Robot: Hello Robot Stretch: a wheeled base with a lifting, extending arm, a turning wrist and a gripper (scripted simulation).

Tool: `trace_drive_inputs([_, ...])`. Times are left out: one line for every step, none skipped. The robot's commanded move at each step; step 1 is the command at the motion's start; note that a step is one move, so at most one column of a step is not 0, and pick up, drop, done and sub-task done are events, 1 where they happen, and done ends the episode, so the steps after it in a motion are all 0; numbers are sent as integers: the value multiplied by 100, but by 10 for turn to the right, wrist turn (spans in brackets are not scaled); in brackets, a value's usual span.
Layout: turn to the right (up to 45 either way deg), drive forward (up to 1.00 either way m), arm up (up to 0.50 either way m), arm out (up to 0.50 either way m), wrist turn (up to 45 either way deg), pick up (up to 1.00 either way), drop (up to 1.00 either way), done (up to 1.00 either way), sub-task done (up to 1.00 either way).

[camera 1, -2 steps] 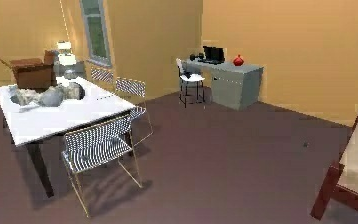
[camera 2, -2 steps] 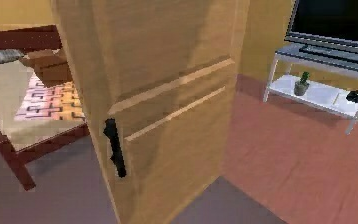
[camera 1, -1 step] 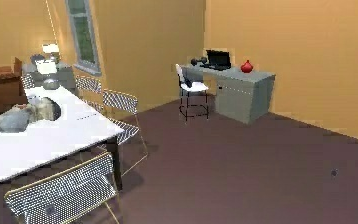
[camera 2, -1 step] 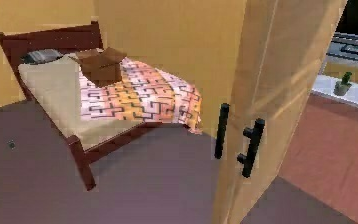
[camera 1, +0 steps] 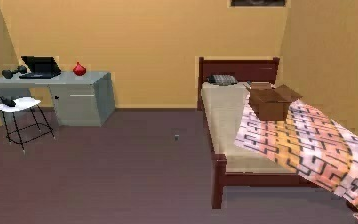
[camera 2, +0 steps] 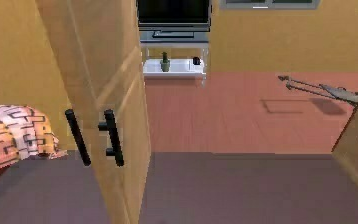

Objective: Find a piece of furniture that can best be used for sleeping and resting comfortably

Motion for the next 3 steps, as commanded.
trace_drive_inputs([0,60,0,0,0,0,0,0,0])
trace_drive_inputs([270,0,0,0,0,0,0,0,0])
trace_drive_inputs([0,0,0,0,0,0,0,100,0])
